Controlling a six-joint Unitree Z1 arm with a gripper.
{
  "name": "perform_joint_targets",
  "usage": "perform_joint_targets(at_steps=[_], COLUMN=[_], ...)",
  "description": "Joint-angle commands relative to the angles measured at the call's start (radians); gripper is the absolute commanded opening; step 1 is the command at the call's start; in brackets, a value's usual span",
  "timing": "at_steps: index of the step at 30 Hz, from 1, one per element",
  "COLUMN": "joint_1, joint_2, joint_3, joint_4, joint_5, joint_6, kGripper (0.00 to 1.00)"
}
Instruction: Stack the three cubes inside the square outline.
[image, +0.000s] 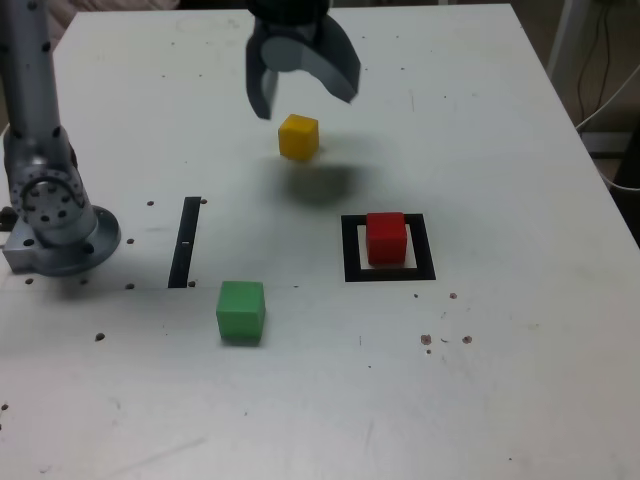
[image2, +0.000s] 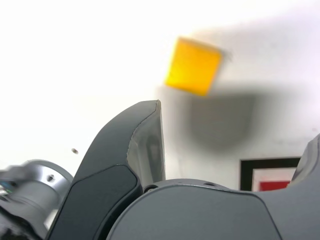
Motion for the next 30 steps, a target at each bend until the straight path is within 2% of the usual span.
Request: perform_joint_targets(at_steps=[1, 5, 10, 21, 30], joint_1=[0.051, 0.111, 0.140, 0.122, 0.102], joint_2=[-0.016, -0.022, -0.019, 0.020, 0.095], joint_3=[0.005, 0.015, 0.045, 0.140, 0.133], joint_4=[0.002, -0.005, -0.037, -0.150, -0.181], joint_5=[0.022, 0.052, 0.068, 0.049, 0.043], joint_6=[0.057, 0.131, 0.192, 0.224, 0.244], kGripper=[0.99, 0.98, 0.96, 0.94, 0.94])
